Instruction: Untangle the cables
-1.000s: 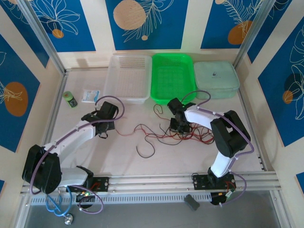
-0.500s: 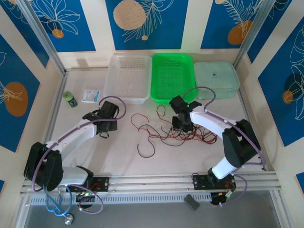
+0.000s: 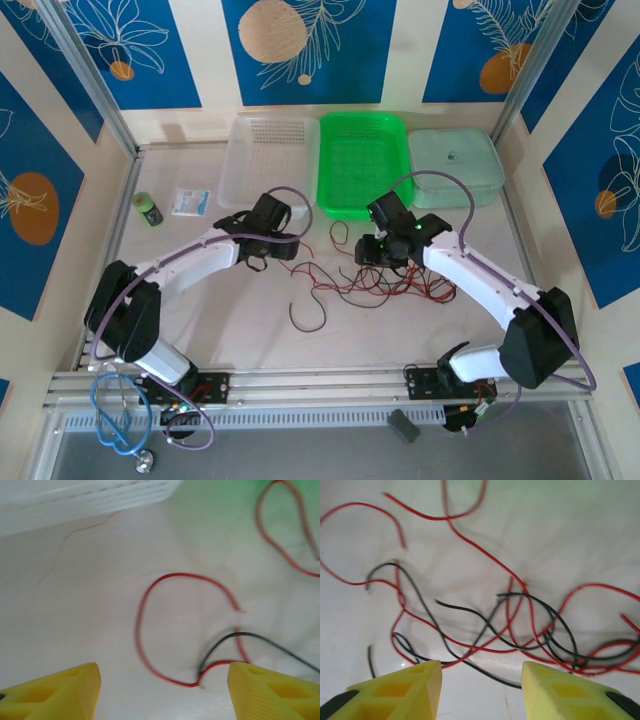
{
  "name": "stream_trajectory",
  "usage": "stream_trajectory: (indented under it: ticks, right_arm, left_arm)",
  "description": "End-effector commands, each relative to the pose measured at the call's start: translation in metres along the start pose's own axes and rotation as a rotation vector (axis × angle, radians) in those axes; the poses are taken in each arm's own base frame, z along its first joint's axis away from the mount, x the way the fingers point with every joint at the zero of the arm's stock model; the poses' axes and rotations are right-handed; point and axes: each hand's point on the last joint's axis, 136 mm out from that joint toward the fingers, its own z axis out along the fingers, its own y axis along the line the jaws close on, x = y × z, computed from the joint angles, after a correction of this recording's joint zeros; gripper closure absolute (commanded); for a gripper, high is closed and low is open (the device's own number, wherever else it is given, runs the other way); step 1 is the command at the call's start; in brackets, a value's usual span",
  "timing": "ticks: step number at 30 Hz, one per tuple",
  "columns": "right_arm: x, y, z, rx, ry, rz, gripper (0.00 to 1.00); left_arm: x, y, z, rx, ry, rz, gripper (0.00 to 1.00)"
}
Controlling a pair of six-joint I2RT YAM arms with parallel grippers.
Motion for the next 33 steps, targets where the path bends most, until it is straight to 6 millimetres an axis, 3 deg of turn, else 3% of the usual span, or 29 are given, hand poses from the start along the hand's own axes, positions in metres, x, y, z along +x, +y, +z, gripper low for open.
stream_trajectory:
  ticks: [1,8,15,25,33]
  right_arm:
    - [-0.014,0.020,-0.002,-0.079,-0.108,-0.157,0.52]
    - [-0.053,0.036,0.020,-0.041,-0.254,-0.335,0.39]
    - [-0.071,0.046,0.066,-0.022,-0.232,-0.369,0.36]
    - [-0.085,0.052,0.105,0.000,-0.225,-0.363,0.37]
    - [-0.085,0.049,0.124,0.024,-0.190,-0.345,0.50]
  left_arm:
    - [-0.012,-0.024,0.001,0.082,-0.030,0.008,0.33]
    - [-0.011,-0.003,-0.018,0.002,-0.082,-0.052,0.32]
    - [-0.005,0.019,-0.053,-0.071,-0.132,-0.069,0.27]
    - [0.002,0.034,-0.075,-0.110,-0.166,-0.094,0.25]
    - [0.006,0.037,-0.076,-0.119,-0.163,-0.099,0.25]
